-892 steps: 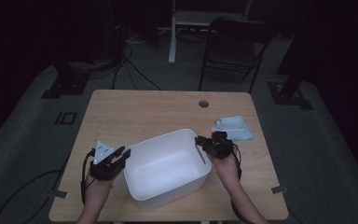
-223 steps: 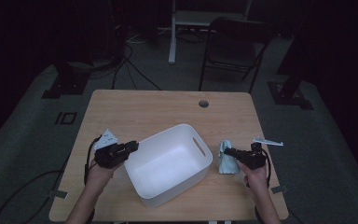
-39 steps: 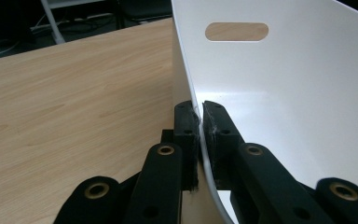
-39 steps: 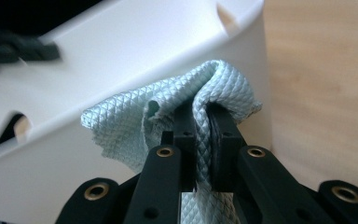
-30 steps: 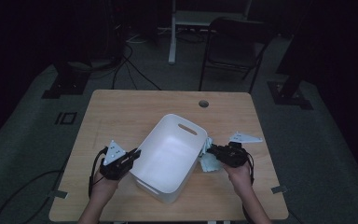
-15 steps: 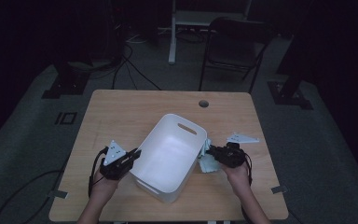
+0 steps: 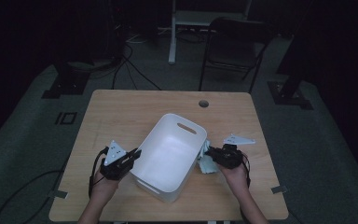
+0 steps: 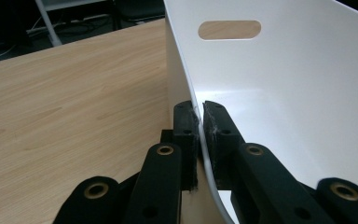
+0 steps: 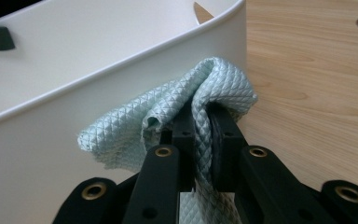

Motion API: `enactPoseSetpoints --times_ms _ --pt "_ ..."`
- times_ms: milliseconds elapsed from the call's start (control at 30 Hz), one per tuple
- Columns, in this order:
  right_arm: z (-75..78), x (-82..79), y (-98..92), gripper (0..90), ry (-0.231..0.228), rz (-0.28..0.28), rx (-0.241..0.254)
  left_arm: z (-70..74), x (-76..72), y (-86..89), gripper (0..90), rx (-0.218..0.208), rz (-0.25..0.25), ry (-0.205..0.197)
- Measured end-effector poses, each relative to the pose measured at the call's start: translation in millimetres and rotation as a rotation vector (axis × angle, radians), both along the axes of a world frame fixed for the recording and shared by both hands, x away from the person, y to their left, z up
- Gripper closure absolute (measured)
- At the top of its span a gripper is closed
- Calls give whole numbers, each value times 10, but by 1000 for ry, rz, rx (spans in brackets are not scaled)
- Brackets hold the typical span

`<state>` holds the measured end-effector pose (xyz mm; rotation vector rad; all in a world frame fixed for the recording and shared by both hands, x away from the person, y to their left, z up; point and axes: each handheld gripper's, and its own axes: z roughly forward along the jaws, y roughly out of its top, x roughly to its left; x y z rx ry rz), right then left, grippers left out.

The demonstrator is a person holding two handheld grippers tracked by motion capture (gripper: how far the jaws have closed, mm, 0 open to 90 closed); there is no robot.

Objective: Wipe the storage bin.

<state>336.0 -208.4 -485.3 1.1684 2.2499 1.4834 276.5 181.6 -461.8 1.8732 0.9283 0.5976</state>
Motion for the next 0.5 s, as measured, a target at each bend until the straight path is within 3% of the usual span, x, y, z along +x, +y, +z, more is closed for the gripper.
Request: enactPoseSetpoints --times_ms 233,333,500 --pt "-21 10 -2 763 -5 -7 -19 -2 0 -8 846 -6 -2 3" --pt "-35 15 -11 792 -3 -1 -6 -3 1 -9 846 -9 -2 4" --pt "-42 11 22 812 -9 -4 -45 -2 1 -11 845 -6 -4 3"
